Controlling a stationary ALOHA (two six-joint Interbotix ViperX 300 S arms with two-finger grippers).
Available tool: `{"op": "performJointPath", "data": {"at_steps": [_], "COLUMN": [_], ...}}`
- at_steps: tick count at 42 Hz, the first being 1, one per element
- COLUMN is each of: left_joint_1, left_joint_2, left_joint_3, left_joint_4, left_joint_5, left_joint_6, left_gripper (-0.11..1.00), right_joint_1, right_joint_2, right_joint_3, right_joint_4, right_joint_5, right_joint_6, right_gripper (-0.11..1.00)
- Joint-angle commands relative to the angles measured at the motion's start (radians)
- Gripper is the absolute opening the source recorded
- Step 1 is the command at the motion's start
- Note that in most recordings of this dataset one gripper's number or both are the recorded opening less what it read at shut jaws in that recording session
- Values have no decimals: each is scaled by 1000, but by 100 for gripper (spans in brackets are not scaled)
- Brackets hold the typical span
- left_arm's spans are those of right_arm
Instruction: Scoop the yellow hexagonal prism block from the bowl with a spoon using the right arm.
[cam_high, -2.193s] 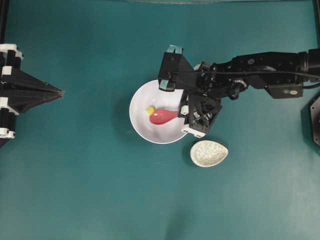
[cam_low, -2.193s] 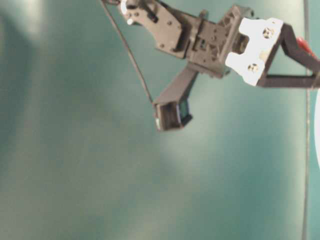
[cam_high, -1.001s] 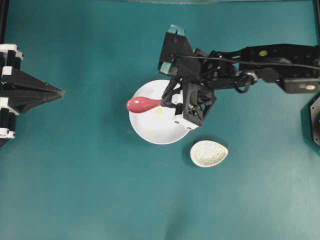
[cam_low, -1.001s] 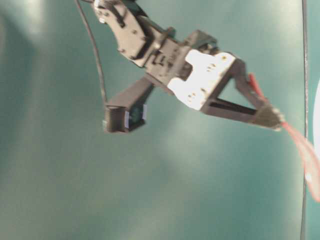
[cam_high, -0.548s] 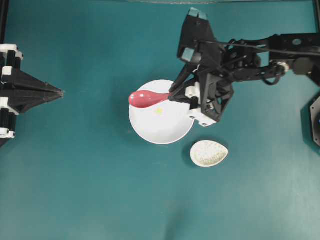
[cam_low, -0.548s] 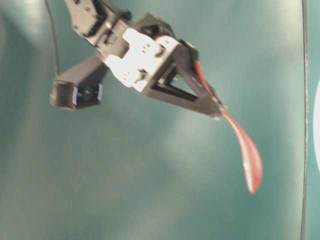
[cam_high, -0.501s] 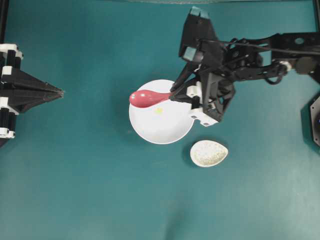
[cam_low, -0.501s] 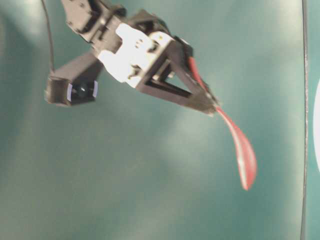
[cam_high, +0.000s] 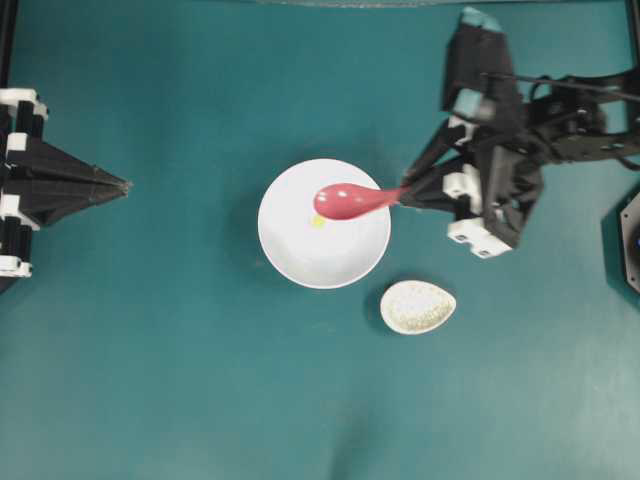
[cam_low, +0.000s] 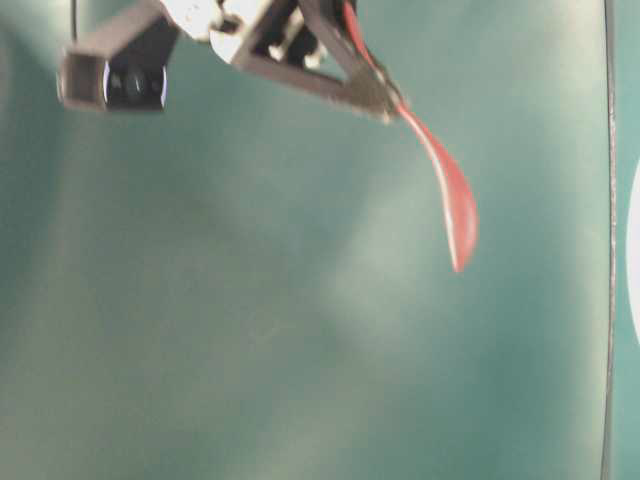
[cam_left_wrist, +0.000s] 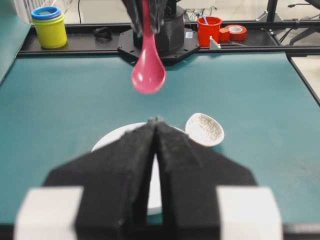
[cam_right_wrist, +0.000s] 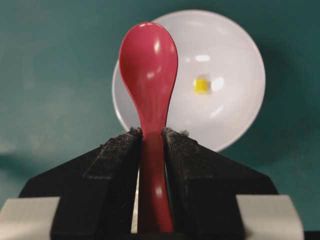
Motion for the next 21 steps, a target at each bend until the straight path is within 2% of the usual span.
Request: {"op": "performJointPath", "data": {"at_steps": [1, 11, 21], "left_joint_1": [2, 2, 2], "left_joint_2": [9, 9, 9], "left_joint_3": [-14, -14, -14], "left_joint_4": [3, 3, 3], "left_joint_5": [-3, -5, -5], "left_joint_6": [-2, -2, -2], "left_gripper": [0, 0, 0], "right_joint_1": [2, 0, 0], "right_joint_2": [-55, -117, -115], "right_joint_3": [8, 40, 41], "right_joint_4": [-2, -5, -5], "right_joint_5": [-9, -9, -6], "right_joint_6": [9, 14, 14], "right_gripper": [23, 23, 23]}}
